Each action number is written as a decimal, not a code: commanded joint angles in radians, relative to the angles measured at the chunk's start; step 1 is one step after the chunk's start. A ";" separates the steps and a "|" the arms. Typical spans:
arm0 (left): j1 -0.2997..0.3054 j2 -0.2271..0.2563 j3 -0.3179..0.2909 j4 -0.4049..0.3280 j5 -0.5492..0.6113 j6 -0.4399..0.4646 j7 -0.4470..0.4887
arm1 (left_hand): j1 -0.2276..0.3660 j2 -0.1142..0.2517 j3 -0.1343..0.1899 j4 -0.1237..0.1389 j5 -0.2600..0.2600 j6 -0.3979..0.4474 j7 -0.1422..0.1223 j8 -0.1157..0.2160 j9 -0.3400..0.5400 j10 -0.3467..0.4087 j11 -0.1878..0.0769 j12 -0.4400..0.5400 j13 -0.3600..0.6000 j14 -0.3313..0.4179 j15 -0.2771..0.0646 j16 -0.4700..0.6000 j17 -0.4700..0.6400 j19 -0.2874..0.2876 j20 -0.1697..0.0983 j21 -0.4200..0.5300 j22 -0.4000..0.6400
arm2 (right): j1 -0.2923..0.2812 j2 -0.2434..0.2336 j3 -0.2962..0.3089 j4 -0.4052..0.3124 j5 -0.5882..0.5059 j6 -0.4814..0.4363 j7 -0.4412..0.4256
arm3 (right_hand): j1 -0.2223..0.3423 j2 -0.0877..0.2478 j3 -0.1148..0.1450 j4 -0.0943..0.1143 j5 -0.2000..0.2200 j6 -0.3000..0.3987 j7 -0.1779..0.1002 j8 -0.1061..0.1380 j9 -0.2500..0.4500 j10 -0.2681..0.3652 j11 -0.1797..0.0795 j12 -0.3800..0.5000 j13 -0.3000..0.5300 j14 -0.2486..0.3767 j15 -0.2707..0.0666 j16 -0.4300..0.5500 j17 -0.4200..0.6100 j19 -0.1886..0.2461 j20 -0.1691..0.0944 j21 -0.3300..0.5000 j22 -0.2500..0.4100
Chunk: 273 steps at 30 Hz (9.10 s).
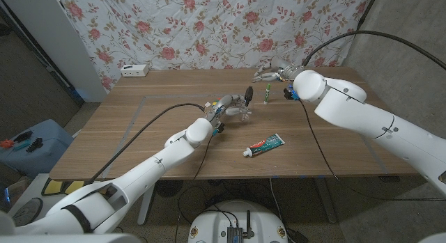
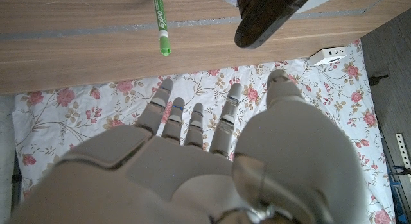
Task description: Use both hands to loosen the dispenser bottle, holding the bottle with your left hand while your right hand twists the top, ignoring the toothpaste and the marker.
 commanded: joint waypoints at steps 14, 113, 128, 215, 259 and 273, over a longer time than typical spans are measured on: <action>-0.025 -0.019 0.007 0.040 0.001 -0.006 -0.003 | -0.033 0.112 0.049 0.039 0.008 0.052 -0.022 0.012 0.001 0.075 -0.062 0.003 0.127 0.017 -0.104 0.001 0.006 0.002 -0.043 -0.003 0.000 | 0.165 0.032 -0.180 -0.014 0.012 -0.226 0.008 | -0.171 -0.044 -0.068 0.049 -0.015 -0.042 0.091 -0.032 0.011 -0.018 0.055 -0.006 0.002 -0.003 0.030 -0.004 0.006 0.006 0.015 0.004 0.003; -0.003 -0.011 0.010 0.007 -0.003 -0.001 -0.004 | -0.043 0.118 0.057 0.041 0.011 0.053 -0.021 0.008 0.001 0.077 -0.059 -0.008 0.136 0.020 -0.102 -0.007 0.009 0.000 -0.042 -0.003 0.000 | 0.247 0.055 -0.301 0.038 0.152 -0.244 -0.118 | 0.135 0.024 0.112 -0.161 0.013 0.057 0.034 0.036 0.057 -0.009 0.046 -0.003 0.001 0.032 0.014 -0.006 -0.004 0.024 0.031 0.004 0.001; -0.005 -0.016 0.010 0.014 -0.005 0.001 -0.004 | -0.044 0.118 0.058 0.040 0.011 0.054 -0.021 0.007 0.001 0.076 -0.058 -0.010 0.137 0.020 -0.103 -0.008 0.010 0.000 -0.042 -0.003 0.000 | 0.205 0.056 -0.250 0.057 0.152 -0.193 -0.092 | 0.234 0.034 0.163 -0.172 0.011 0.081 0.005 0.044 0.050 -0.011 0.025 -0.005 0.001 0.031 -0.002 -0.009 -0.006 0.030 0.022 0.003 0.001; 0.001 -0.018 0.008 0.025 -0.006 -0.028 -0.002 | -0.056 0.118 0.069 0.038 0.010 0.066 -0.026 0.007 0.001 0.091 -0.057 -0.018 0.140 0.031 -0.103 -0.017 0.005 0.000 -0.037 -0.002 0.000 | 0.015 0.043 -0.072 -0.008 0.052 -0.067 -0.091 | 0.439 0.051 0.194 -0.147 0.016 0.121 -0.155 0.015 0.002 0.022 -0.080 -0.007 0.001 0.006 -0.049 -0.003 -0.001 -0.019 -0.015 -0.003 0.000; -0.012 -0.031 0.009 0.047 -0.004 -0.026 0.003 | -0.058 0.120 0.073 0.038 0.009 0.067 -0.022 0.006 0.001 0.094 -0.057 -0.023 0.141 0.032 -0.103 -0.018 0.004 0.000 -0.037 -0.002 0.000 | -0.009 0.082 -0.070 -0.076 0.085 -0.239 -0.275 | -0.097 -0.002 -0.013 0.044 -0.038 0.038 0.060 -0.066 0.011 0.063 0.036 0.010 0.003 0.048 0.011 0.008 0.007 0.025 0.030 0.008 0.002; -0.018 -0.039 0.014 0.055 0.000 -0.029 0.008 | -0.059 0.119 0.073 0.038 0.008 0.067 -0.023 0.005 0.001 0.096 -0.055 -0.024 0.142 0.033 -0.103 -0.018 0.005 0.000 -0.037 -0.002 0.000 | 0.042 0.098 -0.118 -0.063 0.114 -0.327 -0.298 | -0.165 -0.006 -0.036 0.068 -0.039 0.075 0.073 -0.057 0.012 0.072 0.043 0.010 0.003 0.057 0.016 0.010 0.008 0.041 0.032 0.010 0.002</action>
